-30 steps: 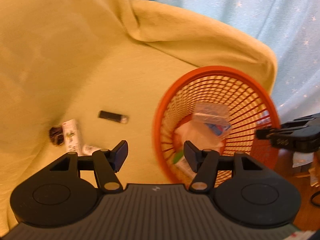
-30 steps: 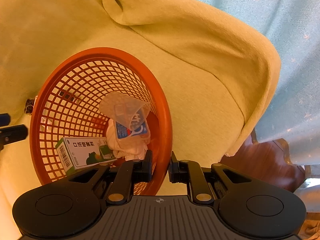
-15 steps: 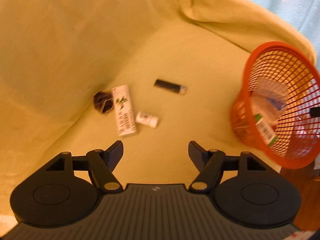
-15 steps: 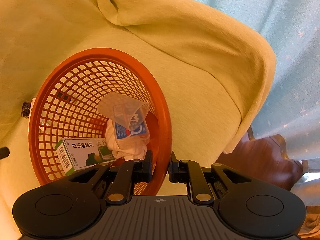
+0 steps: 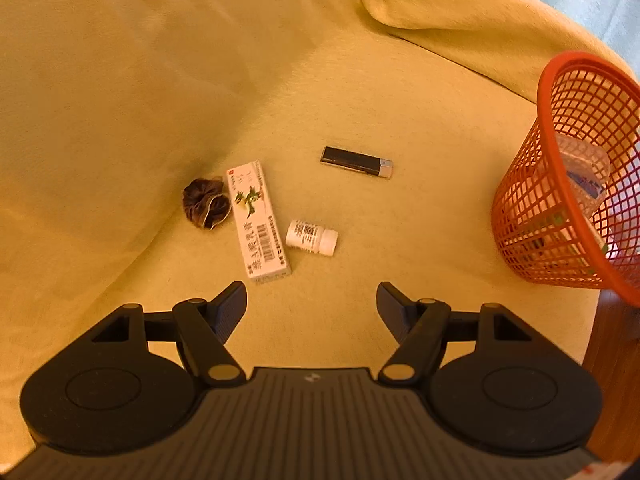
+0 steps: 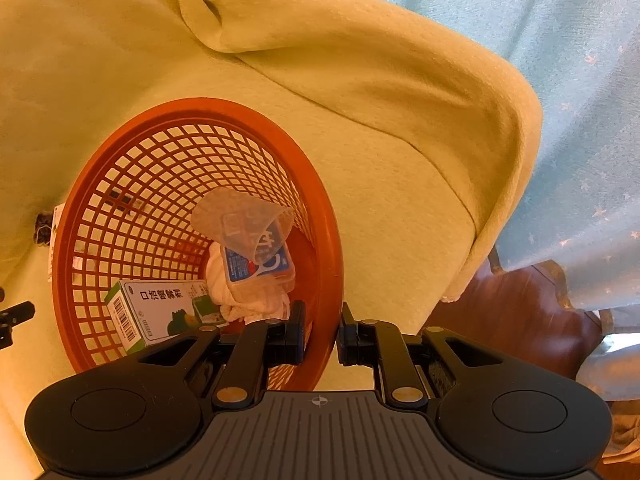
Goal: Collect trash
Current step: 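Move the open left gripper to the white pill bottle, then close the left gripper around the white pill bottle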
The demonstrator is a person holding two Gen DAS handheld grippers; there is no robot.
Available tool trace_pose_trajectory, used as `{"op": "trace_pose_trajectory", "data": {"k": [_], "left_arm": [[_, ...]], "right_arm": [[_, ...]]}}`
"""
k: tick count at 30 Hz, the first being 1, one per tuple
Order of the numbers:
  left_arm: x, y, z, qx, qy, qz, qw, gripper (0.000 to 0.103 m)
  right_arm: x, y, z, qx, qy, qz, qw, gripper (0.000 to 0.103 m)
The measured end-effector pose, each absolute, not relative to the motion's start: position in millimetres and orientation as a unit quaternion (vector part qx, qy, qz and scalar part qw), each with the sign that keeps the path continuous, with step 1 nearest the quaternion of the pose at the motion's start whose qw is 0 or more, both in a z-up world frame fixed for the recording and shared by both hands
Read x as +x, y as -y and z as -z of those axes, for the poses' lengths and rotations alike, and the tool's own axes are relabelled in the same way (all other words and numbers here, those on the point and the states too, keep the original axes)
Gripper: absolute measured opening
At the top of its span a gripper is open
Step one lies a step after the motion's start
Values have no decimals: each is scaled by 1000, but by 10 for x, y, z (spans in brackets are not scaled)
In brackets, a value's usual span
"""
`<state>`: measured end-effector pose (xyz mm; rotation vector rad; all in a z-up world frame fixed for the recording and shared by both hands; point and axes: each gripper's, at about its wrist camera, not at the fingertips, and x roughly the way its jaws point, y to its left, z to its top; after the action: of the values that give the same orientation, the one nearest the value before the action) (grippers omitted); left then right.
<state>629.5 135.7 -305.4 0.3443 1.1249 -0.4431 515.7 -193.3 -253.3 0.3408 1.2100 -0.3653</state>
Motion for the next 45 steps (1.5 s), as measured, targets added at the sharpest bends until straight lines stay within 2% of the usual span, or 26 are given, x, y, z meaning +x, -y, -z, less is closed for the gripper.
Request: {"op": "trace_pose_trajectory", "data": {"k": [23, 32, 36, 45], "left_arm": [[6589, -1056, 3540, 205, -513, 257, 793, 63], [6749, -950, 3773, 226, -517, 267, 781, 62], [6817, -910, 3885, 234, -524, 271, 773, 57], [6916, -834, 4058, 246, -539, 272, 758, 57]], "right_arm": [[5110, 2064, 2549, 186, -554, 206, 785, 11], [5093, 2182, 2516, 191, -539, 224, 789, 9], [5084, 2216, 2514, 195, -537, 226, 789, 9], [5044, 2249, 2478, 199, -538, 234, 785, 9]]}}
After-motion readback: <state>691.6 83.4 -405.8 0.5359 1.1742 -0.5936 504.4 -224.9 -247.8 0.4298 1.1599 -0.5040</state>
